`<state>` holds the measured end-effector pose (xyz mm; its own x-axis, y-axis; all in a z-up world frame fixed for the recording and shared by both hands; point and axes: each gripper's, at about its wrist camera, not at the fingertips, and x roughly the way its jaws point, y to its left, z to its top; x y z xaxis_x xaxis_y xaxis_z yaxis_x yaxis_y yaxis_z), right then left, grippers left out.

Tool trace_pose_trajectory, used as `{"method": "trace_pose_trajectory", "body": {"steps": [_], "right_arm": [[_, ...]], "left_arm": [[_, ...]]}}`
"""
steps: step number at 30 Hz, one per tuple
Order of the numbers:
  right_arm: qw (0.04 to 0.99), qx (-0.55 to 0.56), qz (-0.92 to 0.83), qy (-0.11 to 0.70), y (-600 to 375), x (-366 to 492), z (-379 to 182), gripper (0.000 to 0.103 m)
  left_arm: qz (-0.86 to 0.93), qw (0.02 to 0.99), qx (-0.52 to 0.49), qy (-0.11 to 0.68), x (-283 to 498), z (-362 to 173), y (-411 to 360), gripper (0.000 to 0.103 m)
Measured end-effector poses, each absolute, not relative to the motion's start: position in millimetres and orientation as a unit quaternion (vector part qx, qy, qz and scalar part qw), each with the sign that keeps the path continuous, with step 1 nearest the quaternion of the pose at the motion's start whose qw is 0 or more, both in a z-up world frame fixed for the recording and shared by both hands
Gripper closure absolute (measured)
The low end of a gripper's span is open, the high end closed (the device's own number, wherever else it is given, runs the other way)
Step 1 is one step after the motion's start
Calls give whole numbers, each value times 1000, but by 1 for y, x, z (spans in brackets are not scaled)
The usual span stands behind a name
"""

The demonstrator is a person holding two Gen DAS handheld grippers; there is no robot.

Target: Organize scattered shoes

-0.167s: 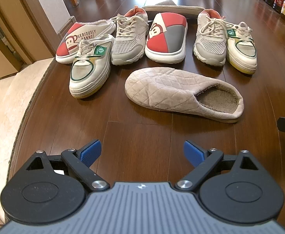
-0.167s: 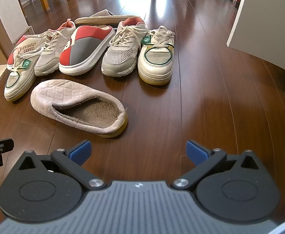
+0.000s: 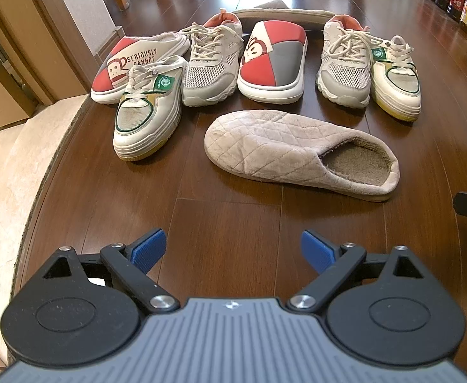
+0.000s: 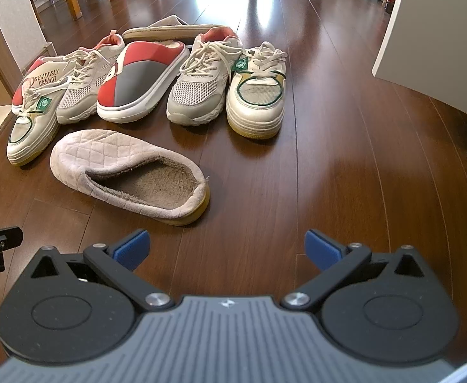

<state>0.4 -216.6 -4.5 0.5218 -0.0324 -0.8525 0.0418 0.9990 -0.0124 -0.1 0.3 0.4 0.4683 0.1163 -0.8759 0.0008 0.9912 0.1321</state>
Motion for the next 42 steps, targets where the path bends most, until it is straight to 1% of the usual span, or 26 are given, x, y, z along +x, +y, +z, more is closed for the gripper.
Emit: {"method": "trace_pose_trajectory", "body": {"steps": [13,27,32,40,42], "right_arm": [[870,7,-17,493,-218,4,-11,1],[859,44,-2,511,-239,17,-28,1],[860,60,19,506,-243,23,-30,1],[868,82,47,488,-256,40,-12,1],[871,85,51,481,-259,42,-4,1]], "left_arm": [[34,851,48,522,3,-2,-8,9],[43,841,60,536,8,4,-28,9],[51,839,77,536,9,18,-30,9],[84,831,88,544,13,79,-17,9],[79,827,76,551,15,90,-10,9]]}}
